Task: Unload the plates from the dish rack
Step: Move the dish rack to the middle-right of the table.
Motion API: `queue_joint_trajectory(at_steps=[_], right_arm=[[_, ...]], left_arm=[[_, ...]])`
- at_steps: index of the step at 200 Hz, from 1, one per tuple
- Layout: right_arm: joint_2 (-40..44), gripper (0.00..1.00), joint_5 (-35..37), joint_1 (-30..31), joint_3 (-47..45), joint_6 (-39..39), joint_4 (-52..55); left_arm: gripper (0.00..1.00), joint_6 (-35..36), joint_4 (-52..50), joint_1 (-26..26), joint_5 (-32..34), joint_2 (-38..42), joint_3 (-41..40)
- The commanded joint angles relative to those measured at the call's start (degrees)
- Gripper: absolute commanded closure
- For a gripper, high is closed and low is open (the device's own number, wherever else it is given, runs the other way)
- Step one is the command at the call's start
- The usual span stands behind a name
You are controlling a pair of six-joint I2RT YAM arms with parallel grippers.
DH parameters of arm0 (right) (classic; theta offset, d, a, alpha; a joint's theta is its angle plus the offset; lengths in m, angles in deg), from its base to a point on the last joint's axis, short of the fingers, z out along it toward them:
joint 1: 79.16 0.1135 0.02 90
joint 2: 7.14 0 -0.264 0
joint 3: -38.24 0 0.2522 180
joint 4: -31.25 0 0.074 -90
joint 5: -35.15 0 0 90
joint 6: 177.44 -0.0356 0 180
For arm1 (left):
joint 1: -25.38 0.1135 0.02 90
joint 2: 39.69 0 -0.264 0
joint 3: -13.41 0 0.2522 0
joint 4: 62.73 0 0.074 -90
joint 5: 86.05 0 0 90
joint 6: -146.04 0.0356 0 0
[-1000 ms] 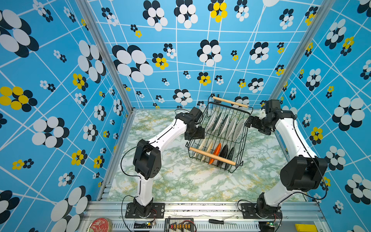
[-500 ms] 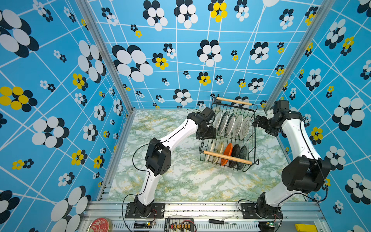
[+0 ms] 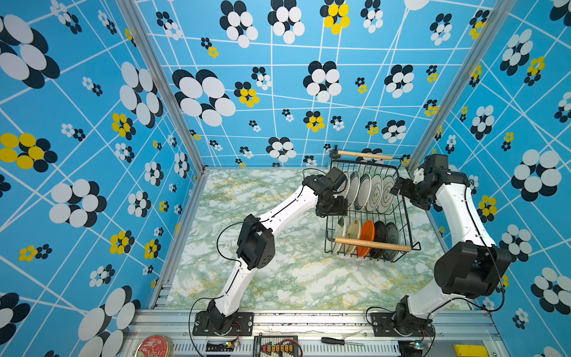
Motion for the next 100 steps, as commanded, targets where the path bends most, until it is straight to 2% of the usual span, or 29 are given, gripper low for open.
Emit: queue_joint_trajectory(at_steps=[1, 38, 100], right_arm=[[1.74, 0.01, -0.37, -0.46, 1.86, -0.82, 1.3], [1.84, 0.01, -1.55, -0.46, 3.58, -0.85, 2.02], [3.89, 0.01, -3.83, -0.47, 3.47, -0.76, 2.32]], left_arm=[[0.22, -0.74, 1.77, -2.19, -3.54, -2.3, 3.57], [0.22, -1.63, 1.95, -3.13, -4.32, -4.5, 6.85], [0.22, -4.12, 7.48, -5.32, -7.32, -5.97, 7.0]])
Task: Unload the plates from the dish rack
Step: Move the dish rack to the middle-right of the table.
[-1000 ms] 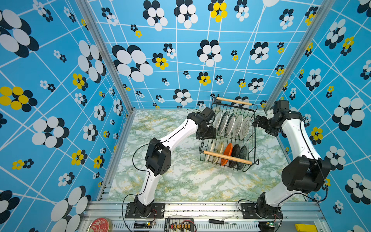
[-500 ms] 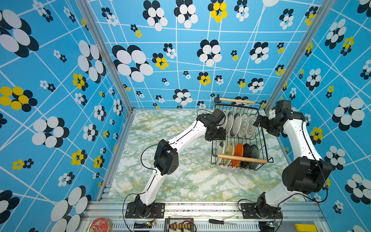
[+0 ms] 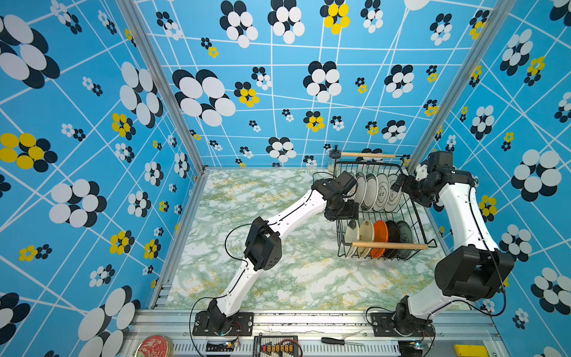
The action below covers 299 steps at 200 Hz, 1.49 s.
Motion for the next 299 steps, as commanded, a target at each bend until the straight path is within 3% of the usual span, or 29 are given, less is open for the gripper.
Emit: queue_joint_trajectory(at_steps=[1, 69, 136, 206, 271, 299], right_arm=[[2.38, 0.01, -1.92, -0.38, 1.26, -0.77, 1.83], [4.39, 0.01, -2.15, -0.38, -0.33, -0.37, 2.99], [6.97, 0.01, -2.06, -0.38, -4.52, -0.41, 3.16], [7.69, 0.03, -3.6, 2.08, -5.66, 1.62, 6.27], [8.71, 0.05, -1.71, 6.08, -6.41, 1.27, 7.63], [9.42, 0.06, -1.71, 8.92, -6.74, 1.53, 8.76]], left_arm=[[0.22, -1.59, 5.81, -1.94, -4.31, -1.99, 2.08], [0.21, -3.69, 12.13, -3.21, -7.99, -5.25, 2.25], [0.18, -0.69, 10.47, -2.85, -7.06, -3.45, 1.92], [0.13, 5.52, 3.44, -1.59, 2.63, 4.86, -4.48], [0.11, 7.23, 2.48, -1.11, 4.16, 9.77, -9.26], [0.1, 7.3, 3.28, -0.4, 7.48, 15.19, -15.4]])
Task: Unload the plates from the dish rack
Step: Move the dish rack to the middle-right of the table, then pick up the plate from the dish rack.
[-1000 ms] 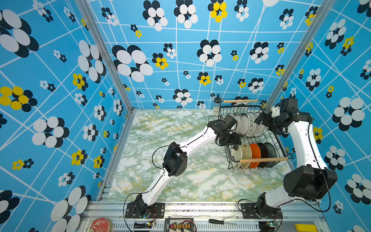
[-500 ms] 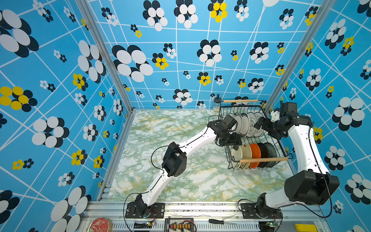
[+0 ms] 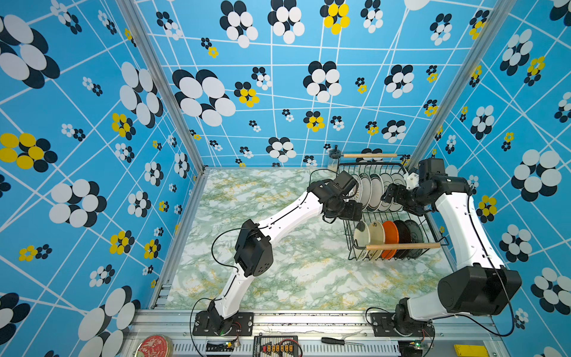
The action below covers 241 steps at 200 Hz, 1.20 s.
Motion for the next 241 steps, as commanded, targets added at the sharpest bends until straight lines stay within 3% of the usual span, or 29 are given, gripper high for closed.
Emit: queue_joint_trajectory(at_steps=[1, 51, 121, 187, 241], right_arm=[[2.08, 0.06, 0.67, 2.5, -0.86, 0.77, 2.94], [5.94, 0.08, 2.74, 8.17, -5.18, -0.65, 3.35], [7.59, 0.14, 6.05, 16.56, -11.31, -4.5, 0.68], [6.2, 0.22, 7.18, 19.29, -15.91, -7.15, -2.35], [3.89, 0.3, 9.35, 20.92, -17.93, -8.9, -3.85]], left_arm=[[0.1, 1.31, -1.42, 1.0, 3.74, 5.89, -5.57], [0.07, -0.24, 4.06, 4.97, 8.33, 22.5, -25.28], [0.04, -1.66, 7.38, 15.7, 10.25, 44.15, -49.25], [0.04, -0.71, 6.63, 24.49, 9.36, 53.84, -61.68], [0.02, -0.28, 6.2, 27.76, 8.45, 55.81, -64.93]])
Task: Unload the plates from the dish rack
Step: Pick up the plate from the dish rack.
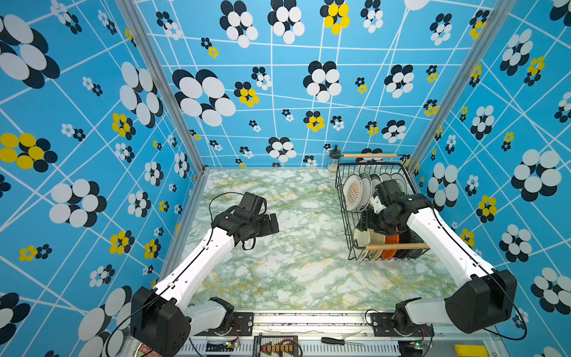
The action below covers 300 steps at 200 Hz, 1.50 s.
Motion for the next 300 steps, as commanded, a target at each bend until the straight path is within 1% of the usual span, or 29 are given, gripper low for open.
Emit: queue_joint_trajectory(at_steps=[1, 14, 36, 83, 100, 112, 128, 145, 166, 185, 197, 223, 238, 254, 286, 300], right_arm=[[-1.42, 0.31, 2.11, 0.77, -1.19, -1.81, -1.13], [-2.17, 0.33, 3.38, 1.06, -1.37, -2.21, -1.06], [-3.2, 0.35, 4.67, 1.32, -2.12, -2.83, -1.28], [-3.88, 0.44, 4.97, 1.83, -4.59, -4.7, -4.16], [-4.18, 0.47, 4.97, 2.1, -5.1, -5.13, -4.82], [-4.52, 0.5, 5.13, 2.56, -5.27, -5.39, -4.99], [-5.02, 0.52, 6.01, 3.29, -5.36, -5.76, -4.83], [-5.66, 0.53, 6.96, 3.76, -5.54, -6.23, -4.72], [-6.16, 0.56, 7.51, 4.48, -5.89, -7.09, -5.1], [-6.28, 0.61, 7.92, 5.13, -5.98, -7.77, -5.47], [-6.36, 0.63, 8.24, 5.47, -6.02, -7.99, -5.6], [-6.8, 0.69, 8.6, 6.28, -6.09, -8.61, -5.7], [-7.0, 0.7, 9.05, 7.01, -6.09, -8.89, -5.61], [-7.09, 0.73, 9.37, 7.38, -6.23, -9.31, -5.44], [-6.21, 0.78, 10.13, 7.61, -7.08, -9.76, -5.18], [-5.79, 0.8, 10.77, 7.59, -7.07, -9.88, -4.75]], left_arm=[[0.02, 0.99, -0.65, 1.04, -0.41, 1.82, -1.46], [0.0, 1.03, -0.65, 1.5, -0.29, 2.18, -1.94], [0.01, 1.25, -0.74, 2.33, -0.45, 2.66, -2.77], [0.01, 1.68, -0.17, 2.92, -1.02, 2.79, -4.05], [0.01, 1.8, 0.14, 2.92, -1.7, 2.73, -4.37], [0.01, 1.74, 0.3, 2.92, -2.08, 2.53, -4.52], [0.01, 1.76, 1.32, 2.92, -4.16, 2.57, -4.72], [0.01, 1.6, 3.39, 2.16, -6.59, 3.12, -5.19], [0.01, 0.18, 2.8, 0.5, -4.2, 3.76, -4.32], [0.01, 0.29, 0.72, -1.22, -0.59, 3.6, -2.57], [0.01, 0.53, -0.11, -2.18, 0.34, 3.2, -1.67], [0.01, 0.62, -1.91, -3.61, -2.28, 0.45, 0.24], [0.01, 1.27, -2.06, -4.98, -1.86, -1.03, 0.78], [0.01, 1.86, -2.76, -6.71, 0.53, -2.24, 1.55], [0.01, 2.62, -2.28, -7.27, -1.42, -3.63, 2.07], [0.01, 3.14, -1.66, -7.75, -0.86, -3.36, 2.0]])
